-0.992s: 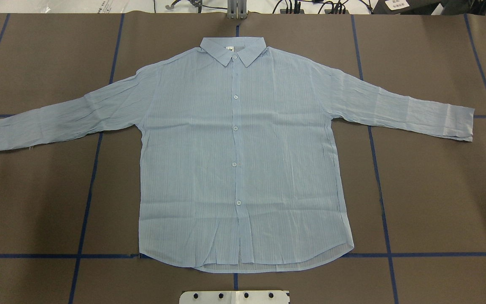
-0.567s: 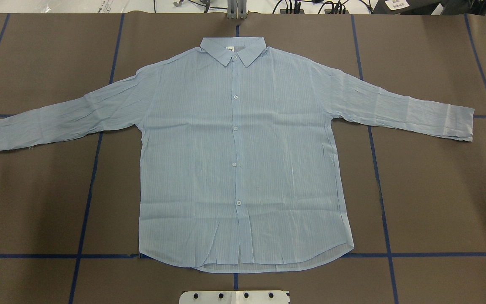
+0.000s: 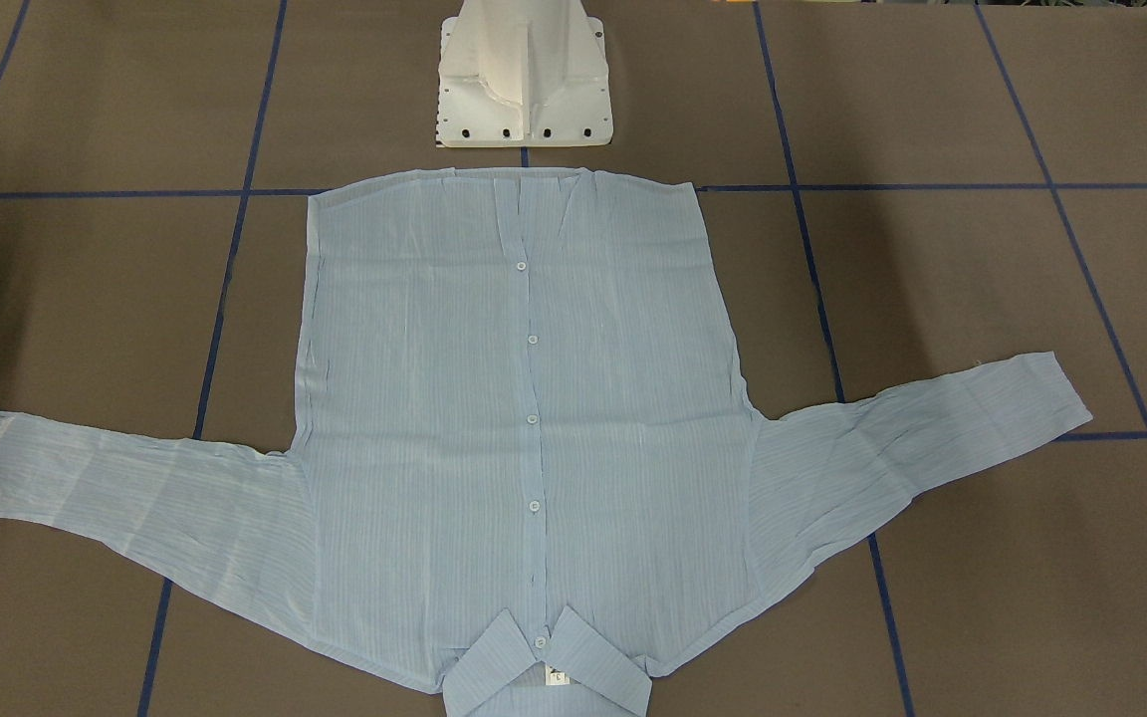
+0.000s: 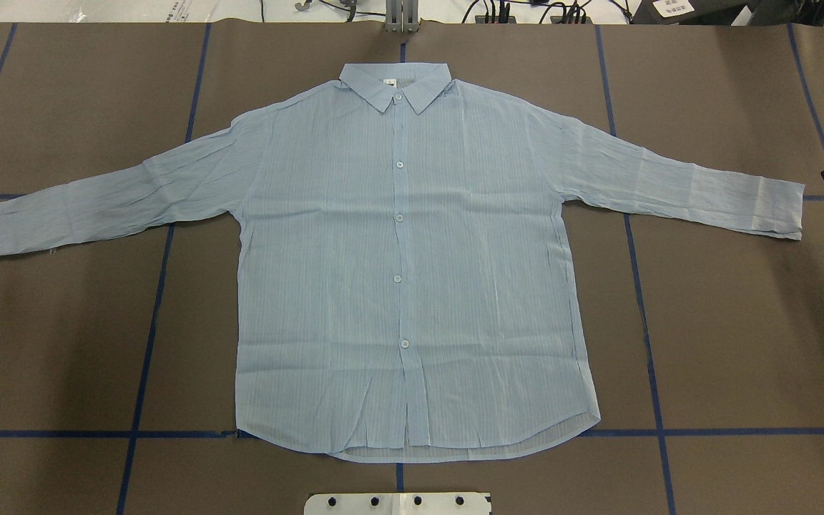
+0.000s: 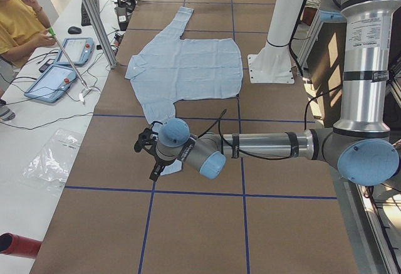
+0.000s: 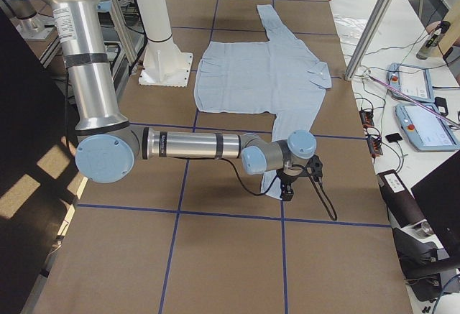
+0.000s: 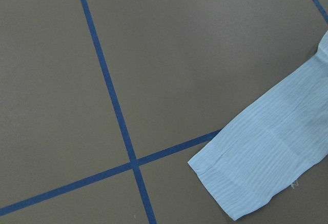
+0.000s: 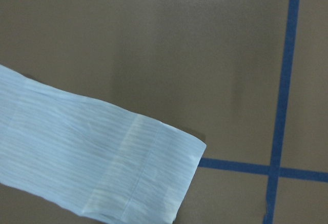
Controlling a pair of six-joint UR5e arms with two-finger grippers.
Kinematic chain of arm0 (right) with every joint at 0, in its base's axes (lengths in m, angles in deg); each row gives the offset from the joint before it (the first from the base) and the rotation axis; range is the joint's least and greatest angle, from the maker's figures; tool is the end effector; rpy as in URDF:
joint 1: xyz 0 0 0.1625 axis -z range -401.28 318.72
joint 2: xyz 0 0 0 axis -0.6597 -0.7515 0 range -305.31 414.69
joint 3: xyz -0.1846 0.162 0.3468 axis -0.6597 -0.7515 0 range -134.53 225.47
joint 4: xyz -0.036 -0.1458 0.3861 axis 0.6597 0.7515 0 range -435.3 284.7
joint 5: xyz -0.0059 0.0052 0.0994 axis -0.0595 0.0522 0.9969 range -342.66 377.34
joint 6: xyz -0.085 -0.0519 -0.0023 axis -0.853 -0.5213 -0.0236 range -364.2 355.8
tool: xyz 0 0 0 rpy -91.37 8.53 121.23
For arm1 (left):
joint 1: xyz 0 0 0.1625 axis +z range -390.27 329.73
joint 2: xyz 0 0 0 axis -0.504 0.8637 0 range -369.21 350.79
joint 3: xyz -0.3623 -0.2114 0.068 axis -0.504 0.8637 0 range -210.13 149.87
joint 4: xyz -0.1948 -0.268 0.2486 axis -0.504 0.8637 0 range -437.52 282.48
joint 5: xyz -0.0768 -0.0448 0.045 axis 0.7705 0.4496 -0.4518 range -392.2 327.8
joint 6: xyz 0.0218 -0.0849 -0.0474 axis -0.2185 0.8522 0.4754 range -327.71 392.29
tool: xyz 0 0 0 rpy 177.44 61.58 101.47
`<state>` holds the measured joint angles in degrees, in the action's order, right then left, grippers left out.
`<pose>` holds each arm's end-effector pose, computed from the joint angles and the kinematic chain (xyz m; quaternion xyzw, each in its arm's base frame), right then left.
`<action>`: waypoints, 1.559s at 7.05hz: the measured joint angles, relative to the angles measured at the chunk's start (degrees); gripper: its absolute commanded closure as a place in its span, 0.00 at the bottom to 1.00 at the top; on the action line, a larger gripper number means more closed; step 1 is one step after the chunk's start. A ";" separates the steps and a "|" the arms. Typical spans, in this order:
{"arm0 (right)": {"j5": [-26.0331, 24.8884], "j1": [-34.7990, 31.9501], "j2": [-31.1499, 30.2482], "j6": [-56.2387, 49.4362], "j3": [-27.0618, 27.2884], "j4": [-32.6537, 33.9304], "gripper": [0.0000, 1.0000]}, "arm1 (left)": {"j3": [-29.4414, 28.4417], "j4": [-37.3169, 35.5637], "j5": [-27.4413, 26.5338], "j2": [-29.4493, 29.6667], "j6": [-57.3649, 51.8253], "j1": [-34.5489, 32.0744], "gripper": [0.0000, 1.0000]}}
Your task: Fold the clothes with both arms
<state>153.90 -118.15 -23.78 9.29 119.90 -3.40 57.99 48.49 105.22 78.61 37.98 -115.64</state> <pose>-0.0745 -0.5881 0.6487 0.0191 -0.4076 -0.0455 0.9118 -0.0198 -0.4984 0.6194 0.2162 0.4077 0.1025 0.8812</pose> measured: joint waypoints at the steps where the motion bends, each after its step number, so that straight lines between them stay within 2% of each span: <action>1: -0.61 1.25 1.02 3.43 -3.45 -5.75 0.04 | -0.08 0.77 -0.06 -0.01 0.01 0.04 0.00; 3: -3.08 2.96 1.82 6.86 -6.59 -11.09 0.10 | -0.14 1.36 -0.13 -0.02 -0.04 0.11 0.00; 5: -5.97 4.40 2.43 7.23 -7.48 -11.85 0.12 | -0.07 1.42 -0.03 0.01 -0.04 0.12 0.00; 7: -8.58 5.85 2.69 7.27 -8.16 -11.93 0.19 | 0.01 1.43 0.06 0.04 0.01 0.12 0.00; 8: -9.51 6.20 2.94 7.29 -8.96 -11.90 0.27 | 0.05 1.43 0.05 0.08 0.02 0.12 0.00; 9: -9.95 6.38 3.14 7.27 -9.81 -11.89 0.40 | 0.12 1.46 0.06 0.10 0.02 0.12 0.00; 11: -10.22 6.56 3.38 7.26 -10.53 -11.78 0.51 | 0.30 1.57 0.09 0.08 0.02 0.12 0.00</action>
<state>143.69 -111.59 -20.40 16.55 109.37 -15.18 58.29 50.05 105.32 78.69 38.00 -115.52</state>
